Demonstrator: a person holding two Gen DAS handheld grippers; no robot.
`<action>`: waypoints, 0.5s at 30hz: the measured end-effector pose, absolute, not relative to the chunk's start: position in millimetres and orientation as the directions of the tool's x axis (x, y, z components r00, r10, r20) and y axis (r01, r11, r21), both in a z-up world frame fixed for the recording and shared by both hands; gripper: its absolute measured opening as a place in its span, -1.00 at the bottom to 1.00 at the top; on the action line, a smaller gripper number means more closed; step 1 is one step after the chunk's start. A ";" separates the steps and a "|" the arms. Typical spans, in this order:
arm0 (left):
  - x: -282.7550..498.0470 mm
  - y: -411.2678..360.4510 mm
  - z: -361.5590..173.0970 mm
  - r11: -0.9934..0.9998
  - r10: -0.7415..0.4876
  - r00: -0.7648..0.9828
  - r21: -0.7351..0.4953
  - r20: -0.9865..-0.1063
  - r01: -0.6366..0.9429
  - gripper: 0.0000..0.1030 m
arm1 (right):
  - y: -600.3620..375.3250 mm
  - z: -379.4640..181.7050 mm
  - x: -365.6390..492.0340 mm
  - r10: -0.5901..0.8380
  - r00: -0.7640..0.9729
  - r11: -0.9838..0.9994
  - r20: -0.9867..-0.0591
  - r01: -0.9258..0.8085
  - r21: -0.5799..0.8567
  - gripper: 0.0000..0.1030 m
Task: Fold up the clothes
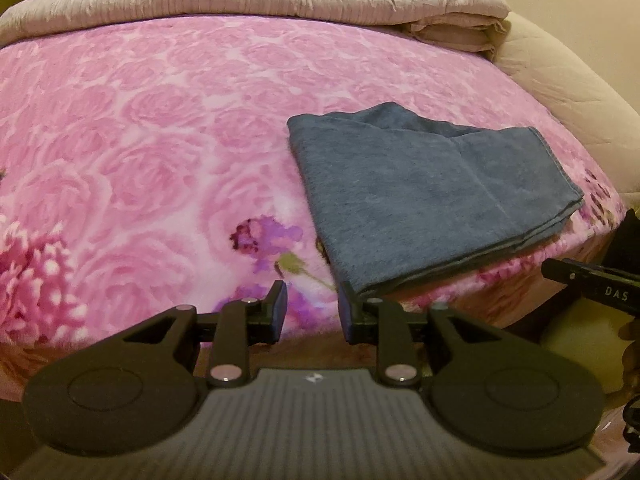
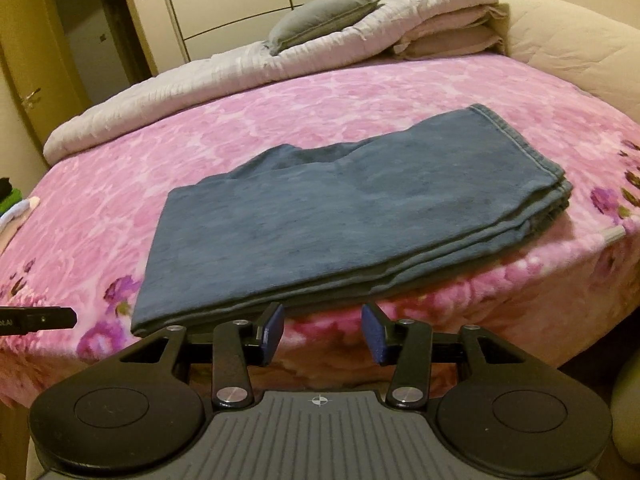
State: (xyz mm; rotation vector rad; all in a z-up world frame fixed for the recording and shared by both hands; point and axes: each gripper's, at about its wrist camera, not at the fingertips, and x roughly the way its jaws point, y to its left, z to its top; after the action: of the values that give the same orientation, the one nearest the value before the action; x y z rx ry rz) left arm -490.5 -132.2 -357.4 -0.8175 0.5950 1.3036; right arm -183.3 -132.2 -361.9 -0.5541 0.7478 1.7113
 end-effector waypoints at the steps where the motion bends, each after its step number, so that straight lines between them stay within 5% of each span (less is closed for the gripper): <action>1: -492.1 -132.2 -358.8 0.057 0.593 0.186 -0.190 -0.784 -0.980 -0.57 | -131.6 -363.3 -184.7 0.664 -0.259 -0.170 -0.702 -0.966 0.195 -0.09; 15: -508.3 -120.8 -379.3 0.019 0.559 0.200 -0.229 -0.805 -0.973 -0.57 | -113.5 -374.6 -201.7 0.626 -0.240 -0.208 -0.742 -0.968 0.138 -0.09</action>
State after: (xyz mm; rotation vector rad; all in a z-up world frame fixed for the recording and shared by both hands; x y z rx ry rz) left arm -508.3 -120.8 -379.3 -0.8984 0.5881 1.3015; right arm -201.7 -113.5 -374.6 -0.6610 0.7258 1.7171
